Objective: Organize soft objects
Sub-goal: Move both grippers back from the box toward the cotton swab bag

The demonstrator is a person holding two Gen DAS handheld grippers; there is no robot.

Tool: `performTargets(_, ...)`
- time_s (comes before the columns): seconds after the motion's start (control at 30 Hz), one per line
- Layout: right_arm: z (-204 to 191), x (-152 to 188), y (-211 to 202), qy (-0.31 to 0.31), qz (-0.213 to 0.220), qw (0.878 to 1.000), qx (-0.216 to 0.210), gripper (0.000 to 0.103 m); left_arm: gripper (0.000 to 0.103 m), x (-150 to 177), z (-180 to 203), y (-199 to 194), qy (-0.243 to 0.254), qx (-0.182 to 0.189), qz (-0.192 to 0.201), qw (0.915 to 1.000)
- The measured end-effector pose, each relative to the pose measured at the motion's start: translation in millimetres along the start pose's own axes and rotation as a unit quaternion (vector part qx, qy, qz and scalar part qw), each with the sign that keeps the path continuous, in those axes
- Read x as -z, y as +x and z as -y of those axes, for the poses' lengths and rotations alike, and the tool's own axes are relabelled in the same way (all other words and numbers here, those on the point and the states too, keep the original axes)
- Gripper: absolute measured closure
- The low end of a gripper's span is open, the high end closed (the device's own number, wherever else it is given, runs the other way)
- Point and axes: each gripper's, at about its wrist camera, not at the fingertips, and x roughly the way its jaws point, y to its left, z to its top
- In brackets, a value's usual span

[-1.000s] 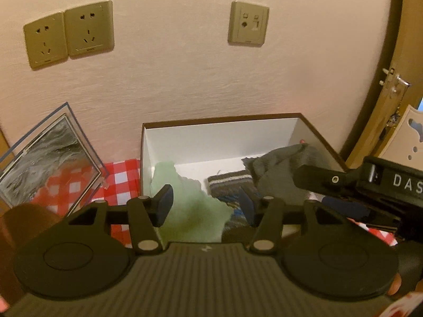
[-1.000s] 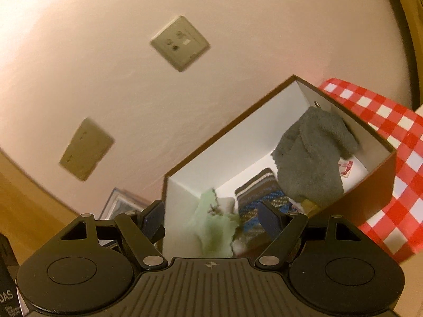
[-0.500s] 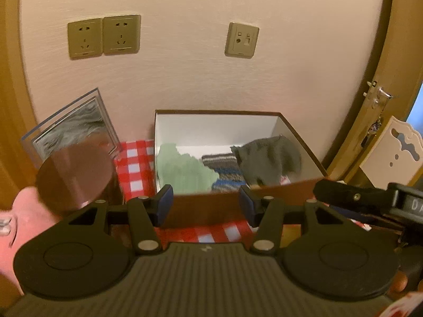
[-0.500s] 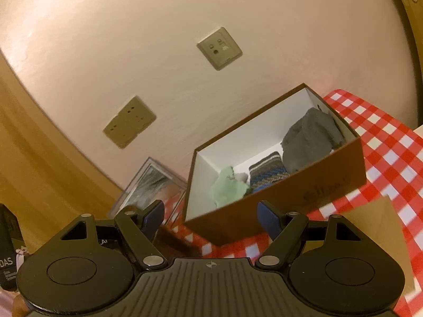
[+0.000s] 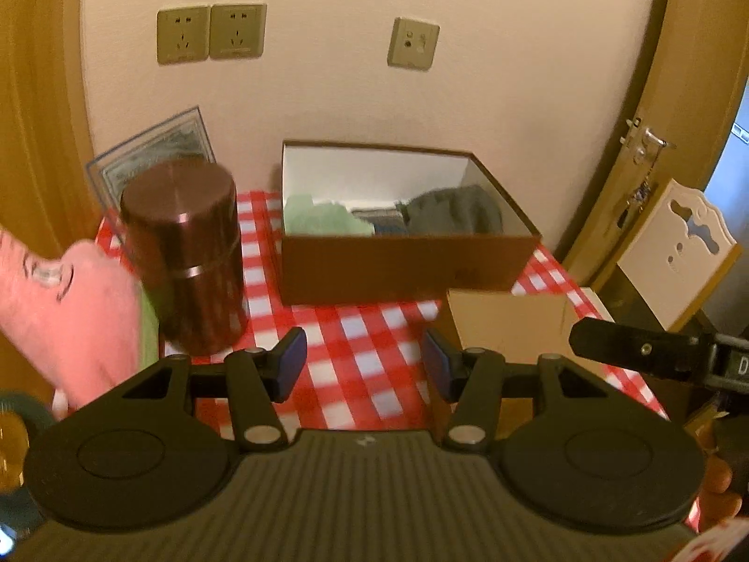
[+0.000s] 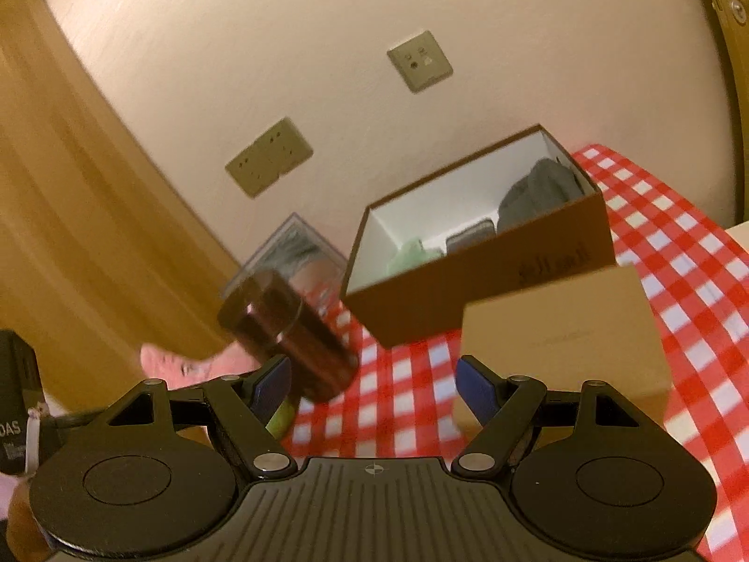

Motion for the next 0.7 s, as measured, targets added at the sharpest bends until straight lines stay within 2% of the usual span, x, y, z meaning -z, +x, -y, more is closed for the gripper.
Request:
performTargets(0.27, 11, 35, -24, -0.014, -0.032, 0.999, 0.009, 0.026, 0.051, 41, 14, -22, -0.006, 0.003, -0.019, 0.9998)
performTargets(0.7, 39, 79, -46, -0.035, -0.085, 0.995, 0.047, 0.026, 0.051, 86, 33, -27, -0.023, -0.010, -0.057, 0.9981)
